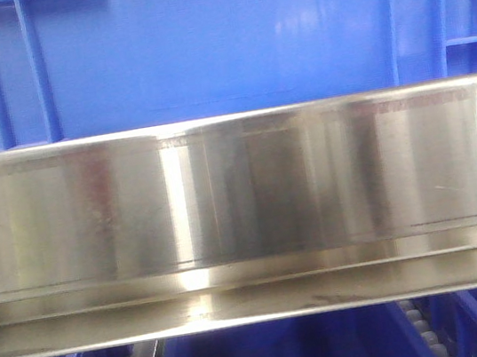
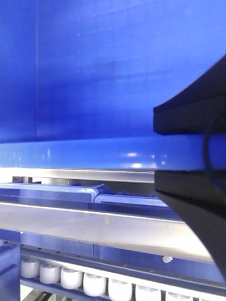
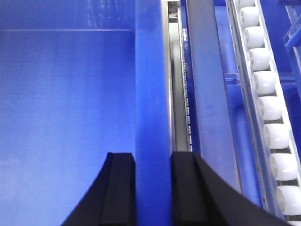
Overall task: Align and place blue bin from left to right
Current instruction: 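Close both grippers on the blue bin's side wall, then pull the gripped blue bin off the shelf toward the robot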
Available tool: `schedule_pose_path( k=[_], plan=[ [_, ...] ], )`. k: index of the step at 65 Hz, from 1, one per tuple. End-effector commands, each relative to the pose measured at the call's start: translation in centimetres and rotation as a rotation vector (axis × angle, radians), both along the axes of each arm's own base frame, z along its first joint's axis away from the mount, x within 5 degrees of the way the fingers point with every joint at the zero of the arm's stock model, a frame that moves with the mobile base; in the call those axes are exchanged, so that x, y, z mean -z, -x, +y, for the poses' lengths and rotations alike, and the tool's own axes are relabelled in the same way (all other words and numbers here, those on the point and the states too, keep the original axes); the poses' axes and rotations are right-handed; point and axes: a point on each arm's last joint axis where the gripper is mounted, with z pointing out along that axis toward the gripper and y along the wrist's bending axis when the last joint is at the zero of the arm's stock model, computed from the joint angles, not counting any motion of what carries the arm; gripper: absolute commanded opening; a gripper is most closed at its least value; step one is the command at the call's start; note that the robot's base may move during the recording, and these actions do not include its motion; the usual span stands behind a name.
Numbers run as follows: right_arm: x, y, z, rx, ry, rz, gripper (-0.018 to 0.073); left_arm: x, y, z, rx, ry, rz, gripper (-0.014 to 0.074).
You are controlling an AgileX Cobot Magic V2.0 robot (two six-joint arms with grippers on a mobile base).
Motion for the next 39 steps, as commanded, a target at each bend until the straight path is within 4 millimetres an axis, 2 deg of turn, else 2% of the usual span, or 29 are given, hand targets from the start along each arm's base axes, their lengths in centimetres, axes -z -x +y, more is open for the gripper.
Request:
schedule_pose_path(
  k=[1,19,39],
  plan=[
    [-0.6,-0.1,-0.2,0.002,-0.005,-0.034,-0.0075,-0.5,0.2,-0.2,0.002,0.010,-0.021,-0.0111],
    [-1.1,0.3,-0.3,0.003,-0.012,-0.038,-0.0075,-0.9,0.4,-0.1,0.000,0.009,-0.032,-0.0111],
    [-5.0,3.3,-0.8,0.012,-0.073,-0.139,-0.0075,-4.2,3.0,0.4,-0.004,0.057,-0.112,-0.0111]
  ],
)
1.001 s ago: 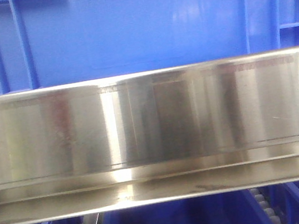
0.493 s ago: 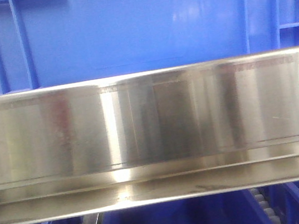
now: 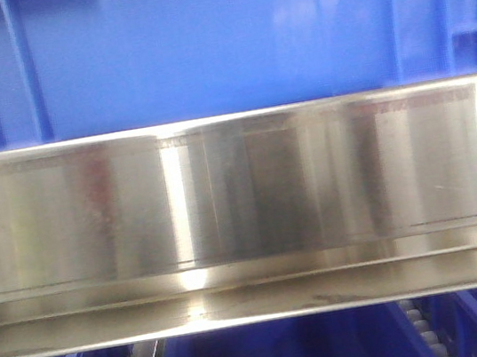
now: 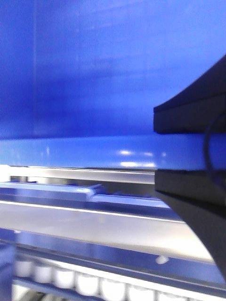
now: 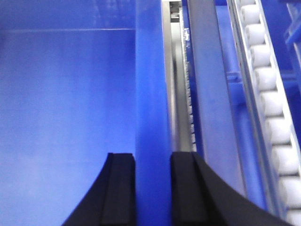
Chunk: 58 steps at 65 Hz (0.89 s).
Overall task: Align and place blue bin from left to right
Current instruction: 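Pull the gripped blue bin off the shelf toward the robot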
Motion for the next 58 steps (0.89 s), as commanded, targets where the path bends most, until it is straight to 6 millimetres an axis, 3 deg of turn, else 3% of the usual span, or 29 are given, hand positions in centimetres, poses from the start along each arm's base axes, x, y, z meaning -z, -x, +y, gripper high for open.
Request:
schedule_pose_path(
  k=[1,39,58],
  plan=[
    [-3.3,1.8,-0.7,0.001,-0.039,-0.125,-0.0075,-3.1,1.8,0.1,0.013,0.030,-0.111,-0.0111],
    [-8.6,7.8,-1.5,0.006,-0.123,-0.249,-0.0078,-8.4,7.7,-1.4,0.039,0.069,-0.288,-0.0111],
    [-8.7,10.4,-1.0,0.002,-0.117,-0.275,-0.0079,-10.5,10.9,-2.0,0.067,0.130,-0.351,-0.0111]
  ],
)
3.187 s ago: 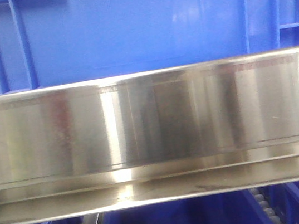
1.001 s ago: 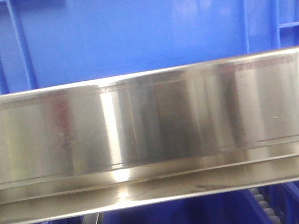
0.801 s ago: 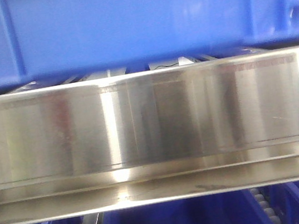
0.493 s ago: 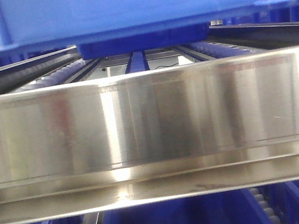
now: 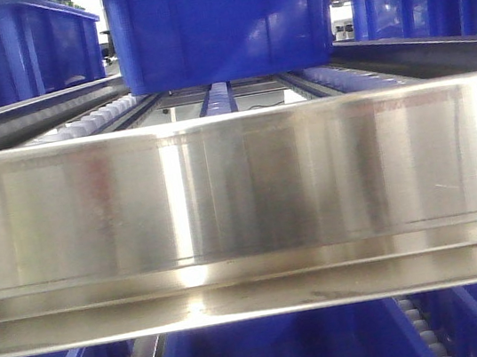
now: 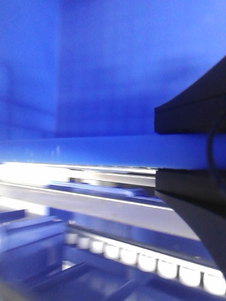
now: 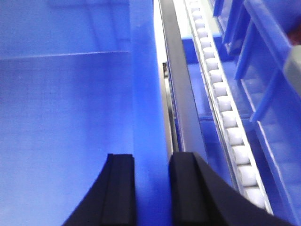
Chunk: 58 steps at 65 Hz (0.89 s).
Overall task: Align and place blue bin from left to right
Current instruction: 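Pull the gripped blue bin off the shelf toward the robot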
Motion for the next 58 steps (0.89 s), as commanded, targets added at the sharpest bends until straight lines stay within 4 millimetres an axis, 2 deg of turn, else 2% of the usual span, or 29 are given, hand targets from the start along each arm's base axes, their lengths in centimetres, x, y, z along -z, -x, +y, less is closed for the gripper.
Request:
schedule_pose_path(
  k=[1,12,27,38,45,58],
  plan=[
    [-0.7,1.3,0.8,-0.039,-0.072,-0.067,-0.0079,-1.6,1.4,-1.1,0.085,0.091,-0.089,-0.0111],
    [-0.4,3.5,0.6,-0.047,-0.112,-0.065,-0.0079,-0.5,2.6,-2.0,0.100,0.086,-0.056,-0.0111],
    [-0.4,6.9,-0.1,-0.041,-0.115,-0.111,-0.0079,0.3,6.6,-1.5,0.085,0.084,-0.088,-0.0111],
    [0.2,9.2,-0.4,-0.061,-0.115,-0.132,-0.0079,0.6,8.7,-1.5,0.115,0.101,-0.093,-0.0111],
    [0.3,10.0,-0.2,-0.085,-0.118,-0.143,-0.0079,0.7,9.5,-1.6,0.128,0.098,-0.107,-0.0111],
    [0.3,10.3,-0.1,-0.095,-0.122,-0.143,-0.0079,0.7,9.7,-1.7,0.142,0.102,-0.105,-0.0111]
  ],
)
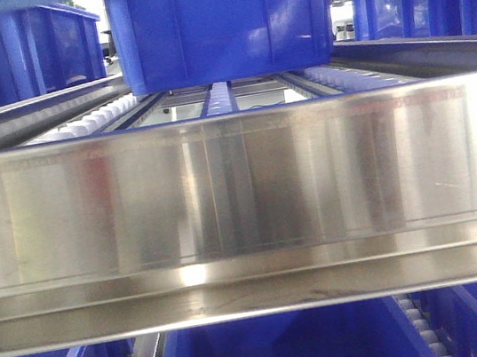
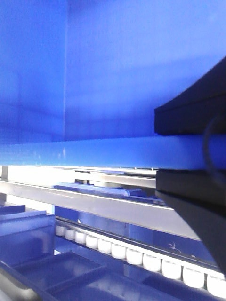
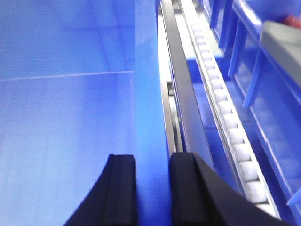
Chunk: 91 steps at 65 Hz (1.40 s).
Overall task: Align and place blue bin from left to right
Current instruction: 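Pull the gripped blue bin off the shelf toward the robot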
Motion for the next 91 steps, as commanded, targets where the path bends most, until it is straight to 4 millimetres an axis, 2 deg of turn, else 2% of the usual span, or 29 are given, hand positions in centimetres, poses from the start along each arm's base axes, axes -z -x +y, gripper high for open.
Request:
schedule_pose_path(
  k=[1,34,91],
  plan=[
    [-0.43,0.49,1.34,-0.094,-0.084,-0.022,-0.0079,-0.38,0.42,-1.61,0.112,0.073,-0.032,-0.0111],
    [-0.41,0.50,1.36,-0.132,-0.032,-0.037,-0.0079,-0.49,0.34,-1.49,0.147,-0.016,-0.054,-0.0111],
    [-0.41,0.50,1.36,-0.132,-0.032,-0.037,-0.0079,-0.47,0.35,-1.50,0.145,-0.010,-0.052,-0.0111]
  ],
)
